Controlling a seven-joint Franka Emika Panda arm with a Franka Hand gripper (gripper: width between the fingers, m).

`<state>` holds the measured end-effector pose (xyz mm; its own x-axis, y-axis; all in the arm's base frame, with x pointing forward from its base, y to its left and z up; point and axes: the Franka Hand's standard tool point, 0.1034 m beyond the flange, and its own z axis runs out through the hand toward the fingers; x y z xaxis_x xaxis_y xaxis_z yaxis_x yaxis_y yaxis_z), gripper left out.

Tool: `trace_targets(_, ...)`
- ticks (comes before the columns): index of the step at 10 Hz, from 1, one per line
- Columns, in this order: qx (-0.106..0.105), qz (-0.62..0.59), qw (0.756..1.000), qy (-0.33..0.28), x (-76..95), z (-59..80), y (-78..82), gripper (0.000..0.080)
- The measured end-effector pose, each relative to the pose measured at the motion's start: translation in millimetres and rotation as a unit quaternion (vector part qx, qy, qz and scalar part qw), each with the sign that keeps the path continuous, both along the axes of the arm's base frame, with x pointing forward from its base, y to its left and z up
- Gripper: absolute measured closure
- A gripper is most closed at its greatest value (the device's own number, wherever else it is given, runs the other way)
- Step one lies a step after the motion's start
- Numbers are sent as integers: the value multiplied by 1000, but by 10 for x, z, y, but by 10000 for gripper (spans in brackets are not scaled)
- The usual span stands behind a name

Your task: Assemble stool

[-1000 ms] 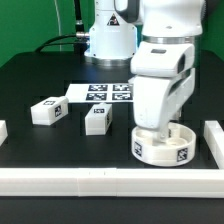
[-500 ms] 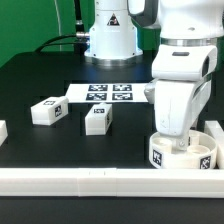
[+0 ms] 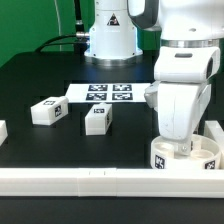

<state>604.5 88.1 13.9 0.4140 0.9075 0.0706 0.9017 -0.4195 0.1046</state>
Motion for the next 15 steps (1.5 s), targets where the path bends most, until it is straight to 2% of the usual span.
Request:
trace_targets(3,0,1,1000,-1,3,14,5,476)
trace_targets(4,0,0,1000,-3,13,41,11,272)
trace_targets(5,0,2,1000,-5,17,65,32,178)
trace_targets(7,0,4,1000,-8,27,111,77,155)
trace_targets(10,-1,0,1000,-14,-56,325,105,150)
trace_targets(13,3,-44,999,-18,-332,532,115,150)
trace_targets(15,2,-45,999,-14,-548,555,56,150)
